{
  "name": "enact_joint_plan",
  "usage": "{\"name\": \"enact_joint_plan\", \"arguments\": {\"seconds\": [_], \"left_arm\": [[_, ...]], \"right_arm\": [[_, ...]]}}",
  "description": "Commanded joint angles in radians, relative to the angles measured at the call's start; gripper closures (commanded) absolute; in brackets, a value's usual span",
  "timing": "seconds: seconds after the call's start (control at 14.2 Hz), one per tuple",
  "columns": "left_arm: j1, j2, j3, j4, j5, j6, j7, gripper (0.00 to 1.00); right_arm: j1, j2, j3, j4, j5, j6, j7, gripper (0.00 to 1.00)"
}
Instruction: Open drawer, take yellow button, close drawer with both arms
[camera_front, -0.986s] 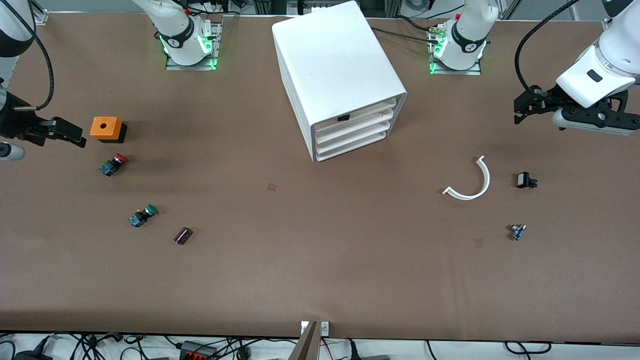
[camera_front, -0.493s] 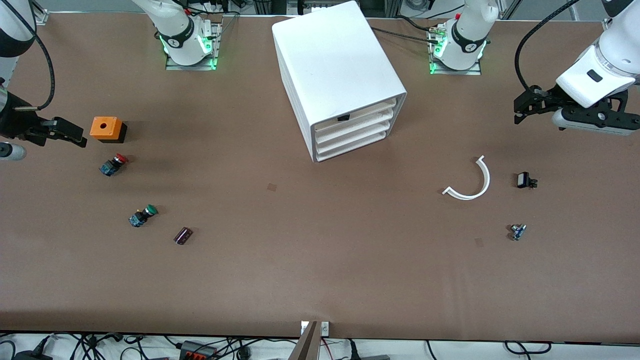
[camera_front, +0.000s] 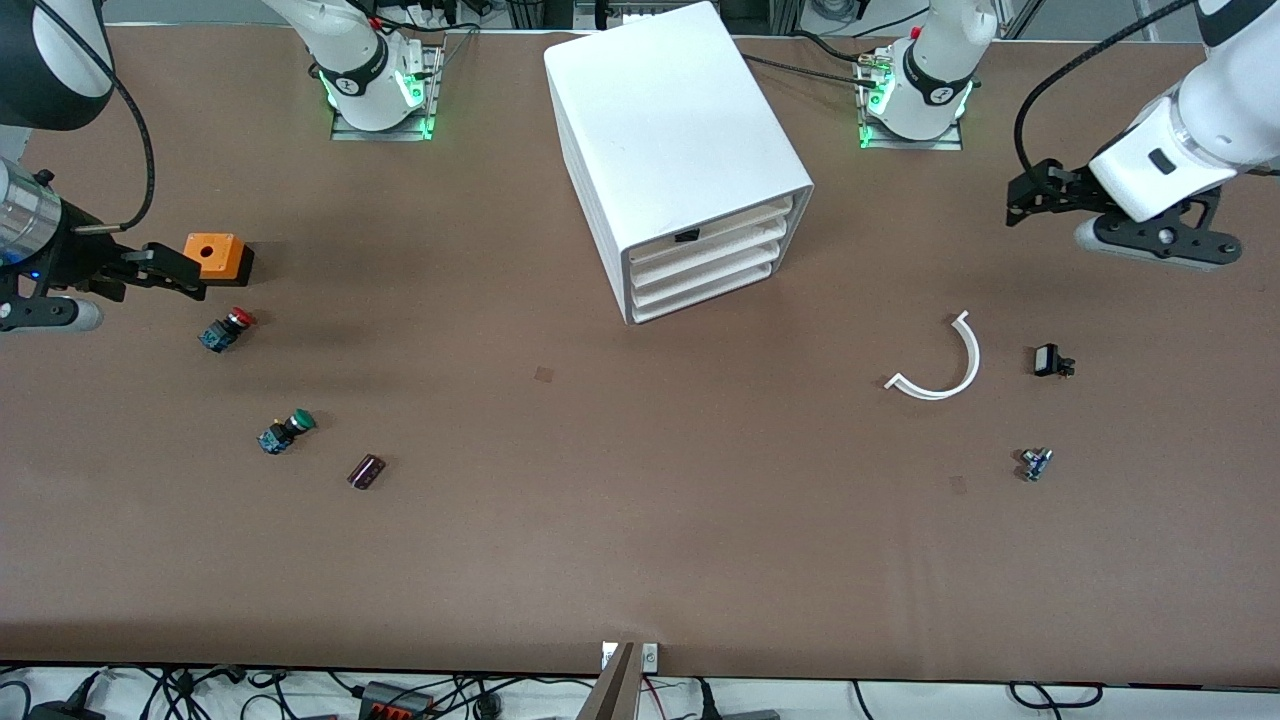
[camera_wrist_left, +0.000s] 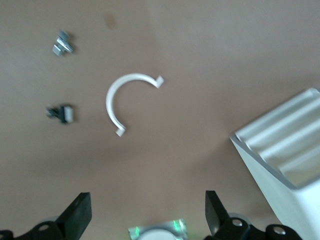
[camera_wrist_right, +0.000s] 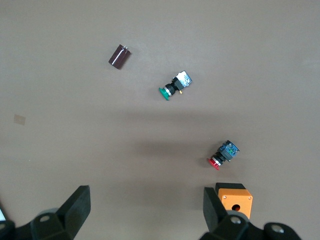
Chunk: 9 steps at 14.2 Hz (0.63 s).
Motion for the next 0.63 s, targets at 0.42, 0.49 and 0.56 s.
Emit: {"name": "enact_joint_plan", "arguments": {"seconds": [0.42, 0.49, 0.56], "left_arm": [[-0.003, 0.283, -0.001, 0.054, -0.485, -0.183, 0.235, 0.00], [-0.007, 0.329, -0.003, 0.052, -0.543, -0.172, 0.301, 0.00], [-0.019, 0.369, -0.003, 0.047, -0.597, -0.156, 0.359, 0.00]], "right_arm": [[0.165, 0.037, 0.000, 0.006, 0.039, 0.078, 0.007, 0.00], [0.187, 0.045, 0.000, 0.007, 0.039, 0.096, 0.007, 0.00], [0.203, 0.053, 0.000, 0.010, 0.039, 0.109, 0.009, 0.00]]}}
